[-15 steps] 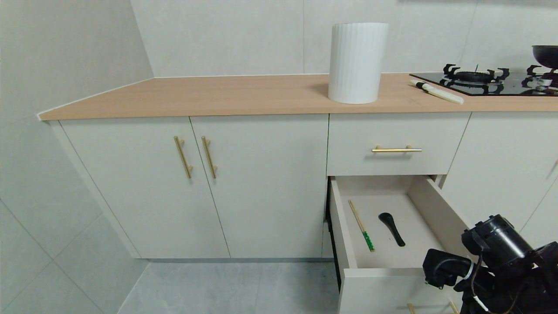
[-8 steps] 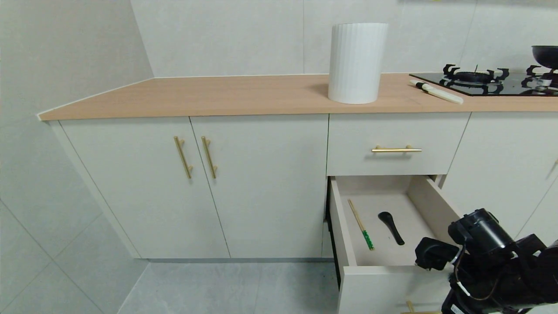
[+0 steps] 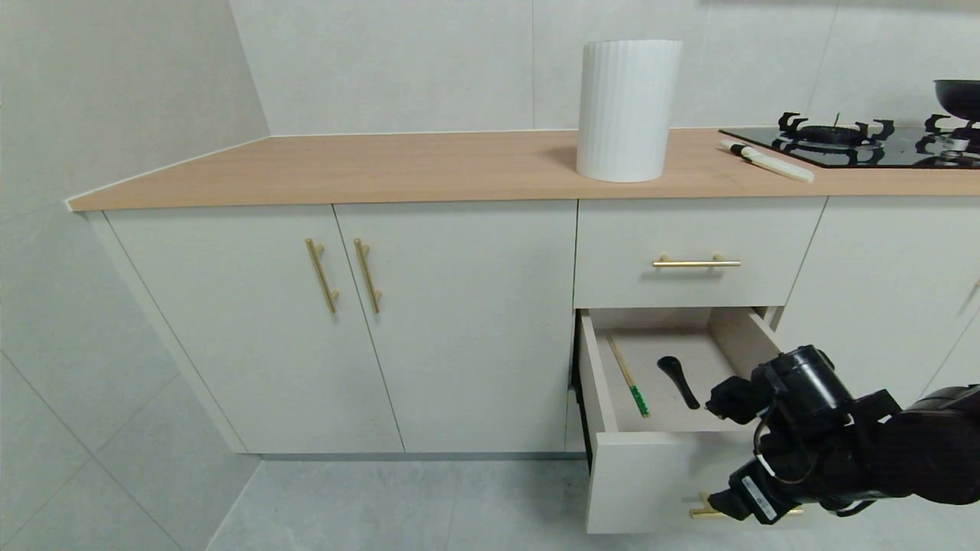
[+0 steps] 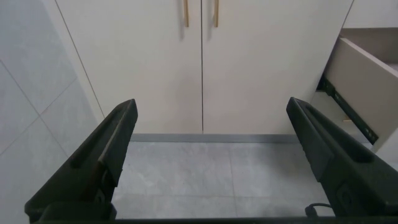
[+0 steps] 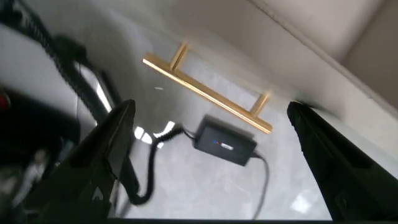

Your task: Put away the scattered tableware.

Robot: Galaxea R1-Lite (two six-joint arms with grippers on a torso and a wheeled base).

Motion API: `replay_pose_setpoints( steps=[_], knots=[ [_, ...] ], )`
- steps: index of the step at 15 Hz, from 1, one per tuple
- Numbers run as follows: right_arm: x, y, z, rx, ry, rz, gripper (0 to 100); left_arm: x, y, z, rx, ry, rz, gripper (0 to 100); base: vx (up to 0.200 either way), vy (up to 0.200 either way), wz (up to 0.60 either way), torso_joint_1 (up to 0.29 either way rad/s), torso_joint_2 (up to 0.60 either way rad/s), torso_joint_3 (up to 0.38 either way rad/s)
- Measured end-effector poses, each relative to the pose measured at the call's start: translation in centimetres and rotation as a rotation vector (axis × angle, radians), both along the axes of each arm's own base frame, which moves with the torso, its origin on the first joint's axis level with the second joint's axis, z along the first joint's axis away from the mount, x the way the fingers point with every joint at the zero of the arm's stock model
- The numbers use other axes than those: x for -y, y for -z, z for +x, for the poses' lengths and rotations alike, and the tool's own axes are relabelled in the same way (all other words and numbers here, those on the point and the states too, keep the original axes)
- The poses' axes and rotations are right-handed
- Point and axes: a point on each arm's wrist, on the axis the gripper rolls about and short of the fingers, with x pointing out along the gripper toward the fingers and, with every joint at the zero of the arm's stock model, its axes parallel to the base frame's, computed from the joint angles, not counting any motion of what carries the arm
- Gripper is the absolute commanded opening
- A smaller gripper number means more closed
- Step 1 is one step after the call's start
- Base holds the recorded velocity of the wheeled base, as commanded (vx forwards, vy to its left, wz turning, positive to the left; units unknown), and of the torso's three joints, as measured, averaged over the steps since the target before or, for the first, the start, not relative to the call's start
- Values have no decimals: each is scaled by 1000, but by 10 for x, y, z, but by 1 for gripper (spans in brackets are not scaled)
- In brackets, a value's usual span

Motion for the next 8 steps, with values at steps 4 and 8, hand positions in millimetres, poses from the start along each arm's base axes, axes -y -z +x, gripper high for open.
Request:
replay_pose_setpoints(
  steps=[4,8],
  knots=[
    [-4,12,27,84,125,22,100,0,0,0,0,0,0,100,0,0,0,0,0,0],
    [-10,19,53,198,221,126,100,0,0,0,0,0,0,100,0,0,0,0,0,0]
  ],
)
